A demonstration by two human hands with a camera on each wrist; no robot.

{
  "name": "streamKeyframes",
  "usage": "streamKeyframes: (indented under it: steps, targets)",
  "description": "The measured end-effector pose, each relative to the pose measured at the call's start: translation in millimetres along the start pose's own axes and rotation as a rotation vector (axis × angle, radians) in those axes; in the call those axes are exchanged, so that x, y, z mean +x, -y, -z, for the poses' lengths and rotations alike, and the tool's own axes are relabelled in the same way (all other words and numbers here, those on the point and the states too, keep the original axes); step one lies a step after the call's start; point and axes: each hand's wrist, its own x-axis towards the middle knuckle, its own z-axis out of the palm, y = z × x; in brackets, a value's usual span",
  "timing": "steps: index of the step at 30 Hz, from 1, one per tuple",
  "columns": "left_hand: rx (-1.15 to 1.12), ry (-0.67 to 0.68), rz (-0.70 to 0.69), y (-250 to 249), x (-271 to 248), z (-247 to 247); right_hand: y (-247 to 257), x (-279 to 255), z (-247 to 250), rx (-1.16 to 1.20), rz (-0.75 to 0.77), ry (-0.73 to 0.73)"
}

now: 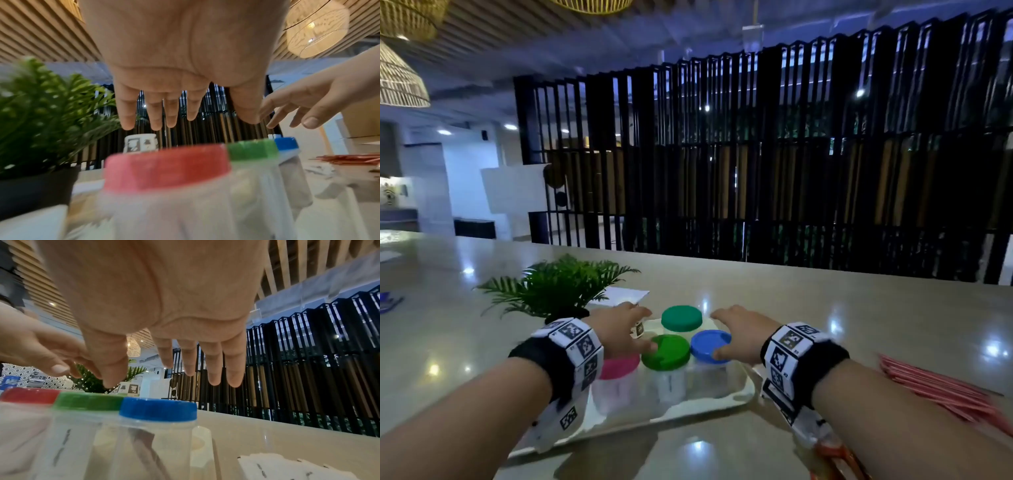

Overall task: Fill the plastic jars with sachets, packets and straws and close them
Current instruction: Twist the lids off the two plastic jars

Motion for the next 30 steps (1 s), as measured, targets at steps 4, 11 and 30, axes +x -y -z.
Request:
streamKeyframes:
  steps: [4,11,30]
  targets:
    - [0.017,0.072,0.069,15.4,-4.6,-16.5,0.1,9.5,-13.1,0.01,-0.028,0.044]
    - [-0.115,0.155,0.1,24.9,-5.7,-33.7,0.5,22.8,-31.5,0.094,-0.081,0.082]
    - [-0.127,-0.034,-0.051,7.5,-21.5,-18.6,-18.6,-27.1,-9.8,0.154,-0.093,-0.039]
